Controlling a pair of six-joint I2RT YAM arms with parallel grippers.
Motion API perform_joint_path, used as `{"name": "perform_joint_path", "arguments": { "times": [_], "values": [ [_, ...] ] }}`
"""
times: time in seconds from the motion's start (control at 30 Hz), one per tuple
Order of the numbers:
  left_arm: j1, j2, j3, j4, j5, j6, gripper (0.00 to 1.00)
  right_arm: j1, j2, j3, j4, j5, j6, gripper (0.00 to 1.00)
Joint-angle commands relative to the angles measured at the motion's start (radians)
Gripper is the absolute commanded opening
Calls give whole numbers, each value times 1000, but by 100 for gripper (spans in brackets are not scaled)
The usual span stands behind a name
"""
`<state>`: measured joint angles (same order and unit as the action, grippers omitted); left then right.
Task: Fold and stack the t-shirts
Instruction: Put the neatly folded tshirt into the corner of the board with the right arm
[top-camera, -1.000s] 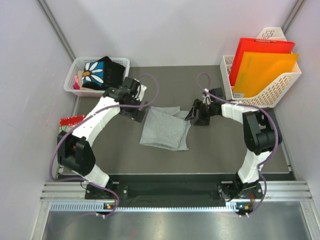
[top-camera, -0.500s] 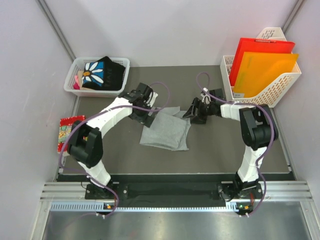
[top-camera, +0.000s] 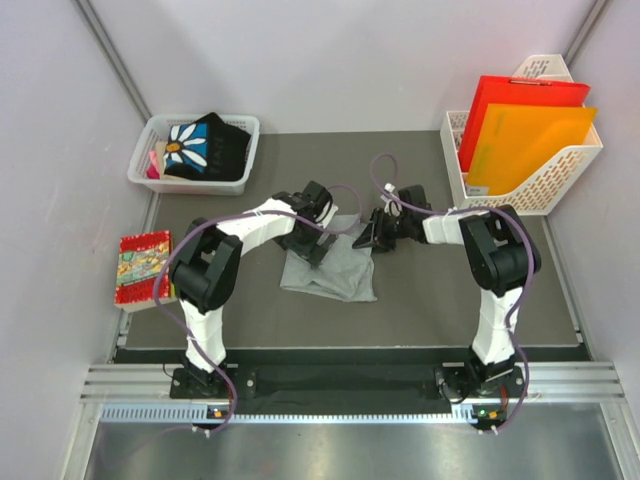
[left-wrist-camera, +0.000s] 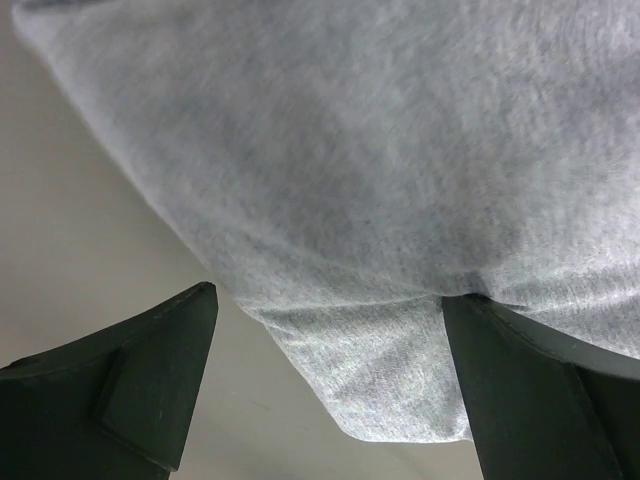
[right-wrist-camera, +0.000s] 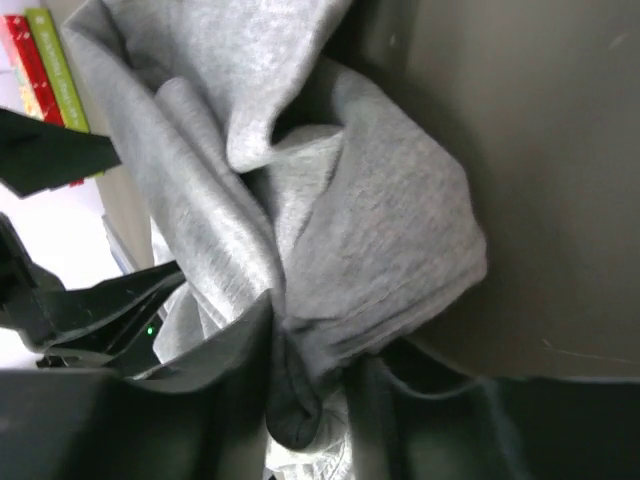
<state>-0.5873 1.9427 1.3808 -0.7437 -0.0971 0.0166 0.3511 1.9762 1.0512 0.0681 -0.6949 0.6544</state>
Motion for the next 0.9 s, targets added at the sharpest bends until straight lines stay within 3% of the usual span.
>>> {"name": "perform_joint_path", "arguments": {
  "times": [0.0,0.03,0.07,0.2,0.43,0.63,0.73,0.87],
  "values": [
    [-2,35,-9,69,-21,-15,99,25,41,-42,-16,49,-1,17],
    [-3,36,-12,70,-15,-15,99,25,38,-39,-22,52,-1,5],
    [-2,35,-14,64,-13,-14,99,25,26,-39,-30,58,1,0],
    [1,-48,6,14,-13,-3,99,17,-83,-68,-129,150,-15,0],
    [36,-462,80,-115,40,121,99,-102,-544,-288,-309,339,14,0],
    [151,-663,78,-140,-9,167,99,-339,-857,-376,-520,485,28,0],
    [219,-709,49,-143,19,177,99,-542,-884,-384,-550,486,-2,0],
    [256,-746,23,-144,17,190,99,-725,-817,-375,-573,424,-67,0]
  ]
}}
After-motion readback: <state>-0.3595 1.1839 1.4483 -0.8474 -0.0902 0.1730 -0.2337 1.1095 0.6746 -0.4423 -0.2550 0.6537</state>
